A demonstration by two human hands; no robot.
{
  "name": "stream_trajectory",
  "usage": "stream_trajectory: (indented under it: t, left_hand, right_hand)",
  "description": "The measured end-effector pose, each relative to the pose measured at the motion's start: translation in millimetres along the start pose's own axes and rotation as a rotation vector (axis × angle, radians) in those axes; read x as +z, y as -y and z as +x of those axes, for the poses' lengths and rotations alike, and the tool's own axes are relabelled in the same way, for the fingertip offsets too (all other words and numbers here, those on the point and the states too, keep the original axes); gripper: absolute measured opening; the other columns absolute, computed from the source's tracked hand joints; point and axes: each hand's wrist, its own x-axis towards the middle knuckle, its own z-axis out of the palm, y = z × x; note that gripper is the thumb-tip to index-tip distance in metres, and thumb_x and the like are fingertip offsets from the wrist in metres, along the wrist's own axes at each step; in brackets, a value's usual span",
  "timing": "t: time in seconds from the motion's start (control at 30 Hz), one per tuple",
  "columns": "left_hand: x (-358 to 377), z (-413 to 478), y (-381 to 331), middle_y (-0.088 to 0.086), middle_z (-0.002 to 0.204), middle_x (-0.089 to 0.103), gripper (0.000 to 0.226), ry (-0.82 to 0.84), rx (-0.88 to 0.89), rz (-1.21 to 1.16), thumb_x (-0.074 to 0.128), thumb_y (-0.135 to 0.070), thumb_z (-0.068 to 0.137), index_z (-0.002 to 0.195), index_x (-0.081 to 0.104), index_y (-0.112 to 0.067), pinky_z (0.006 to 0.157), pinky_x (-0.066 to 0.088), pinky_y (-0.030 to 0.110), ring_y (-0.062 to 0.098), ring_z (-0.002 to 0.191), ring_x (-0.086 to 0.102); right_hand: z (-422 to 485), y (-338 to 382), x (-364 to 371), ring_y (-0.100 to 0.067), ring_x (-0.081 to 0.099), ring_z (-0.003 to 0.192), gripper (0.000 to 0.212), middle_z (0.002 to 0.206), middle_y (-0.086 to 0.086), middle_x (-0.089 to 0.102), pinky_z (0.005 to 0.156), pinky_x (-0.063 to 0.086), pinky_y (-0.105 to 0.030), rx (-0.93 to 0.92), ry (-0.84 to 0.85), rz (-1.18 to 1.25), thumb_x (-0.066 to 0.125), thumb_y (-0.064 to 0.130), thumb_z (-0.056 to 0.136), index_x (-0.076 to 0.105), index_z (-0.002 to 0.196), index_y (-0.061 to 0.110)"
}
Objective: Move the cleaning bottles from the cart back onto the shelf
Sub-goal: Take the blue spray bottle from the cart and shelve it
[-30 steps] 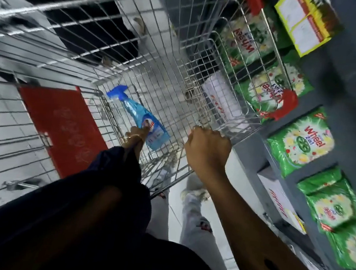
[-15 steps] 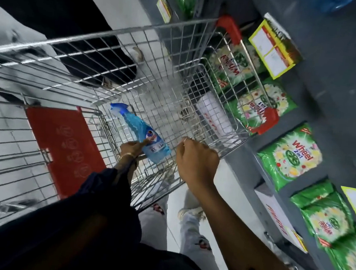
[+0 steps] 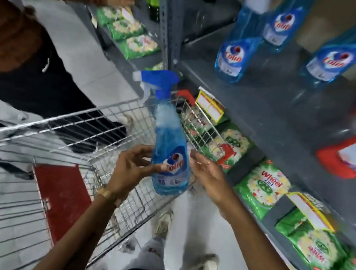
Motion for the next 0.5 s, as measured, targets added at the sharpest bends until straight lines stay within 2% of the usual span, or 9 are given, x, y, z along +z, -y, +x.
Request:
stream_trajectory:
  t: [0.1, 0.23, 0.3, 0.37, 0.43, 0.5]
  left_hand:
    - [34, -13, -32, 0.011, 0.102, 0.075, 0.051, 0.153, 0.054, 0.023, 0.089, -0.021, 0.054, 0.101, 0.071, -0.015, 0.068, 0.062, 0.037, 0.027, 0.084, 0.073]
    - [80, -22, -46, 0.001, 0.088, 0.079, 0.038, 0.314, -0.008, 0.013, 0.083, -0.01, 0.06, 0.097, 0.074, -0.018, 0.062, 0.061, 0.028, 0.015, 0.076, 0.073]
    - [102, -24, -46, -0.001, 0.081, 0.079, 0.035, 0.366, -0.049, 0.023, 0.076, -0.012, 0.063, 0.098, 0.073, -0.013, 0.062, 0.061, 0.027, 0.011, 0.071, 0.073]
    - [120, -25, -44, 0.001, 0.08, 0.079, 0.036, 0.39, -0.075, 0.025, 0.072, -0.014, 0.065, 0.101, 0.071, -0.008, 0.062, 0.061, 0.03, 0.012, 0.071, 0.072]
    - [137, -23, -39, 0.001, 0.078, 0.079, 0.02, 0.416, -0.078, 0.038, 0.07, -0.01, 0.072, 0.091, 0.074, -0.015, 0.061, 0.061, 0.031, 0.013, 0.071, 0.073]
    - [150, -20, -37, 0.001, 0.076, 0.079, 0.019, 0.435, -0.092, 0.034, 0.067, -0.002, 0.078, 0.087, 0.075, -0.017, 0.056, 0.06, 0.026, 0.013, 0.068, 0.073]
  right_hand:
    - [-32, 17, -20, -0.016, 0.068, 0.104, 0.031, 0.108, 0.004, 0.074, 0.08, 0.055, -0.027, -0.036, -0.018, 0.128, 0.064, 0.04, 0.081, 0.068, 0.11, 0.029]
    - [-76, 22, -57, -0.014, 0.072, 0.089, 0.026, 0.096, 0.002, 0.077, 0.065, 0.057, -0.025, -0.062, -0.125, 0.21, 0.065, 0.029, 0.08, 0.072, 0.104, 0.022]
    - [-95, 16, -74, -0.014, 0.073, 0.085, 0.022, 0.092, 0.001, 0.078, 0.062, 0.058, -0.026, -0.043, -0.193, 0.262, 0.063, 0.025, 0.078, 0.074, 0.097, 0.021]
    - [-108, 9, -85, -0.023, 0.071, 0.093, 0.023, 0.101, -0.007, 0.076, 0.077, 0.06, -0.039, -0.006, -0.268, 0.291, 0.061, 0.022, 0.082, 0.072, 0.101, 0.016]
    - [-117, 4, -97, -0.034, 0.065, 0.106, 0.025, 0.114, -0.017, 0.071, 0.097, 0.047, -0.054, 0.008, -0.36, 0.307, 0.058, 0.017, 0.087, 0.068, 0.11, 0.009]
    - [-123, 1, -104, -0.036, 0.063, 0.109, 0.028, 0.116, -0.02, 0.069, 0.102, 0.043, -0.058, 0.0, -0.409, 0.321, 0.059, 0.017, 0.086, 0.066, 0.112, 0.007]
